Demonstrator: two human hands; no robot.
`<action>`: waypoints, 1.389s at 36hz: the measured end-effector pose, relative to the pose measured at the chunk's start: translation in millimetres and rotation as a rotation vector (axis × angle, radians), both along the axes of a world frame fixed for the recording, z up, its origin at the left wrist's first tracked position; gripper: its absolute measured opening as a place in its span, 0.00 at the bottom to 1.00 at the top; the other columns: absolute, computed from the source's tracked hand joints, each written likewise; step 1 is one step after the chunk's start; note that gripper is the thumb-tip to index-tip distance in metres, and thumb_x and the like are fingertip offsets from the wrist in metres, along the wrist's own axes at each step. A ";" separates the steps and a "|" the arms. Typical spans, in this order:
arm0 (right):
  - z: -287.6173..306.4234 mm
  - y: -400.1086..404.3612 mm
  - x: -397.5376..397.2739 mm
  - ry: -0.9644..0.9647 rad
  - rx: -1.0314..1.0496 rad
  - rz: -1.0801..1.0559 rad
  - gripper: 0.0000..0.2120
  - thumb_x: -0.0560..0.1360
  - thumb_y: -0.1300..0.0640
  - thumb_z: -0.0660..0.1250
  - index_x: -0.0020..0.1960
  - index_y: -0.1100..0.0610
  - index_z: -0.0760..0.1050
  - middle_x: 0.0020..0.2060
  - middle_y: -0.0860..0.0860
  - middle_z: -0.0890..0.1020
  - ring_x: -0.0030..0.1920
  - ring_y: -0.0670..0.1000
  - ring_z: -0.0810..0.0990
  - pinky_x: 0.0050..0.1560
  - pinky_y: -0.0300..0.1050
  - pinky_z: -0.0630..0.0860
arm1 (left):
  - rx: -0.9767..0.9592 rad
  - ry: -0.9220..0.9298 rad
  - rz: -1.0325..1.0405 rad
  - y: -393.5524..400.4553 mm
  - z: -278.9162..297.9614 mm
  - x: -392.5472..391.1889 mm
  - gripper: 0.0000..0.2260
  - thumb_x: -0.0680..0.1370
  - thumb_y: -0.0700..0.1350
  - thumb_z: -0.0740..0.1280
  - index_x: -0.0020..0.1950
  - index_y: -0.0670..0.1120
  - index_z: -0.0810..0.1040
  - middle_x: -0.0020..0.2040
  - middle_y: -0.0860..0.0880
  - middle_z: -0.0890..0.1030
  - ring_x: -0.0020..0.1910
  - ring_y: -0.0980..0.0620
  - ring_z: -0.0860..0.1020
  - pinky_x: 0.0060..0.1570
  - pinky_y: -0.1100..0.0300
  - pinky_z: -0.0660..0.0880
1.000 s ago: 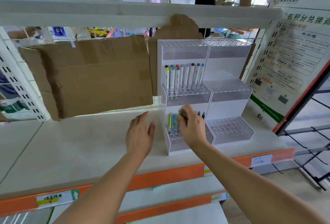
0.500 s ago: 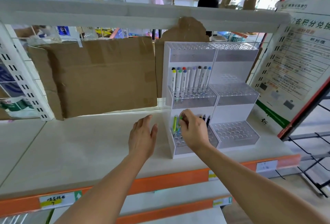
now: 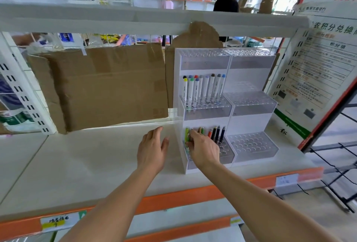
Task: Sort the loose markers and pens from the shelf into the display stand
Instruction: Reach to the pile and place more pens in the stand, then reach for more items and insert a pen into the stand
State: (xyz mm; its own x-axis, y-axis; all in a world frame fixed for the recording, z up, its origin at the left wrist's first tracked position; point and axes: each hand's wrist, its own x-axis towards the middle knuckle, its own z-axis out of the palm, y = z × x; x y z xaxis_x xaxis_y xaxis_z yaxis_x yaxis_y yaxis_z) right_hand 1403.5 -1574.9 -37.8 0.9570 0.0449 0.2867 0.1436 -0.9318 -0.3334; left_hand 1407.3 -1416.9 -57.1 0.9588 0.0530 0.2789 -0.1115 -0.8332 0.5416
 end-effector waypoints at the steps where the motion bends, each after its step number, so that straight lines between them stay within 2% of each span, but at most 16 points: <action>1: -0.8 -1.6 -0.2 0.003 0.001 0.000 0.05 0.78 0.53 0.62 0.51 0.54 0.70 0.47 0.51 0.80 0.48 0.56 0.78 0.37 0.44 0.65 | 0.005 -0.002 0.000 0.2 0.5 -1.2 0.19 0.81 0.49 0.58 0.71 0.43 0.67 0.67 0.43 0.73 0.65 0.42 0.70 0.62 0.51 0.67; 5: -0.1 -8.4 -5.5 -0.094 0.018 0.012 0.11 0.78 0.49 0.63 0.55 0.54 0.71 0.51 0.48 0.78 0.51 0.53 0.77 0.39 0.43 0.65 | 0.041 0.014 0.027 4.3 3.3 -7.8 0.20 0.81 0.49 0.58 0.71 0.43 0.67 0.67 0.43 0.73 0.64 0.42 0.70 0.62 0.52 0.66; 8: 4.7 -5.2 -9.1 -0.271 0.015 0.109 0.07 0.76 0.53 0.65 0.49 0.56 0.74 0.44 0.50 0.79 0.43 0.55 0.78 0.38 0.43 0.66 | 0.062 0.030 0.065 12.6 4.6 -17.7 0.20 0.81 0.49 0.57 0.72 0.44 0.66 0.68 0.43 0.72 0.66 0.43 0.69 0.64 0.52 0.66; 10: 10.7 2.2 -11.3 -0.320 -0.005 0.180 0.09 0.74 0.53 0.60 0.47 0.56 0.76 0.41 0.50 0.79 0.40 0.55 0.78 0.38 0.44 0.71 | 0.079 0.040 0.099 20.5 5.4 -27.9 0.21 0.81 0.50 0.56 0.72 0.44 0.66 0.69 0.44 0.71 0.67 0.43 0.69 0.64 0.52 0.65; 13: 19.7 19.0 -15.7 -0.296 -0.035 0.320 0.16 0.74 0.49 0.54 0.49 0.57 0.76 0.43 0.50 0.80 0.42 0.55 0.79 0.40 0.47 0.74 | 0.095 0.031 0.147 35.7 5.9 -47.2 0.22 0.82 0.53 0.55 0.72 0.43 0.66 0.69 0.42 0.72 0.67 0.41 0.69 0.64 0.50 0.66; 16: 26.0 41.2 -22.5 -0.206 -0.103 0.440 0.17 0.78 0.48 0.56 0.59 0.57 0.74 0.54 0.52 0.80 0.54 0.56 0.77 0.50 0.49 0.73 | 0.137 0.047 0.221 55.7 6.1 -68.8 0.35 0.76 0.64 0.44 0.72 0.43 0.66 0.69 0.43 0.72 0.67 0.41 0.69 0.64 0.48 0.66; 19: 24.2 66.5 -26.9 -0.088 -0.184 0.533 0.21 0.81 0.47 0.54 0.70 0.55 0.65 0.68 0.51 0.71 0.66 0.54 0.68 0.62 0.49 0.65 | 0.189 0.103 0.320 81.6 2.6 -93.0 0.41 0.70 0.66 0.37 0.73 0.46 0.64 0.71 0.44 0.69 0.69 0.43 0.67 0.66 0.49 0.63; 21: 22.3 85.1 -32.6 -0.031 -0.201 0.574 0.25 0.81 0.44 0.52 0.74 0.54 0.58 0.72 0.51 0.64 0.70 0.53 0.64 0.67 0.48 0.60 | 0.194 0.156 0.387 98.7 0.2 -112.3 0.37 0.73 0.66 0.39 0.75 0.47 0.61 0.74 0.45 0.65 0.72 0.44 0.63 0.69 0.51 0.59; 23: 20.1 104.0 -40.1 0.028 -0.202 0.613 0.27 0.81 0.43 0.51 0.76 0.53 0.53 0.75 0.51 0.59 0.73 0.53 0.59 0.71 0.48 0.56 | 0.193 0.202 0.456 116.7 -2.9 -131.4 0.28 0.80 0.61 0.46 0.76 0.48 0.58 0.76 0.46 0.61 0.74 0.46 0.59 0.72 0.52 0.56; 25: 17.9 123.4 -49.2 0.069 -0.221 0.664 0.29 0.81 0.42 0.50 0.77 0.53 0.51 0.76 0.51 0.56 0.74 0.53 0.57 0.72 0.48 0.53 | 0.197 0.225 0.523 135.2 -3.7 -150.4 0.25 0.82 0.57 0.50 0.77 0.49 0.57 0.77 0.47 0.59 0.75 0.47 0.57 0.73 0.52 0.54; 31: 17.8 189.8 -73.4 0.106 -0.280 0.815 0.30 0.81 0.41 0.49 0.77 0.53 0.48 0.77 0.50 0.54 0.75 0.53 0.55 0.73 0.48 0.51 | 0.188 0.283 0.672 192.6 0.1 -204.7 0.26 0.81 0.59 0.48 0.77 0.48 0.57 0.76 0.47 0.60 0.75 0.47 0.56 0.73 0.51 0.53; 34: 22.5 230.6 -86.5 0.124 -0.288 0.875 0.30 0.81 0.41 0.49 0.77 0.53 0.48 0.77 0.50 0.53 0.75 0.53 0.53 0.73 0.48 0.50 | 0.175 0.286 0.725 226.7 3.8 -229.7 0.35 0.77 0.66 0.41 0.75 0.47 0.60 0.75 0.46 0.62 0.75 0.46 0.58 0.72 0.51 0.55; 35: 23.8 244.9 -90.9 0.118 -0.292 0.891 0.29 0.81 0.41 0.49 0.77 0.53 0.49 0.77 0.50 0.54 0.75 0.52 0.53 0.73 0.48 0.50 | 0.162 0.280 0.743 237.5 5.1 -237.1 0.35 0.76 0.67 0.41 0.76 0.48 0.60 0.76 0.47 0.62 0.75 0.47 0.58 0.72 0.51 0.55; 37: 25.4 274.6 -100.5 0.107 -0.300 0.918 0.29 0.81 0.40 0.49 0.77 0.53 0.50 0.76 0.50 0.55 0.75 0.52 0.54 0.73 0.48 0.50 | 0.150 0.271 0.769 259.2 7.2 -251.5 0.28 0.80 0.62 0.47 0.76 0.49 0.58 0.77 0.48 0.59 0.75 0.48 0.56 0.73 0.51 0.55; 39: 26.1 304.6 -110.6 0.105 -0.310 0.935 0.29 0.81 0.40 0.49 0.77 0.53 0.50 0.76 0.50 0.56 0.75 0.52 0.55 0.72 0.48 0.51 | 0.168 0.279 0.782 280.7 8.6 -265.8 0.25 0.82 0.58 0.49 0.77 0.50 0.56 0.77 0.48 0.58 0.76 0.49 0.55 0.73 0.52 0.53; 50: 11.9 439.3 -161.4 0.157 -0.393 0.996 0.28 0.81 0.41 0.45 0.77 0.54 0.51 0.76 0.50 0.57 0.74 0.53 0.57 0.73 0.50 0.53 | 0.173 0.389 0.850 399.7 -6.7 -334.7 0.26 0.81 0.60 0.46 0.78 0.50 0.53 0.78 0.48 0.55 0.76 0.48 0.53 0.74 0.50 0.51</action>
State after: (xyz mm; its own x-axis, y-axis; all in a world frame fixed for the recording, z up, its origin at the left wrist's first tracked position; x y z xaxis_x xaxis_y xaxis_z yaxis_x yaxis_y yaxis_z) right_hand 1242.1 -1135.6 -26.0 0.4646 0.8846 -0.0401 0.8770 -0.4659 -0.1171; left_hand 1072.6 -1017.2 -63.8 0.6455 0.7635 0.0174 0.7313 -0.6246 0.2740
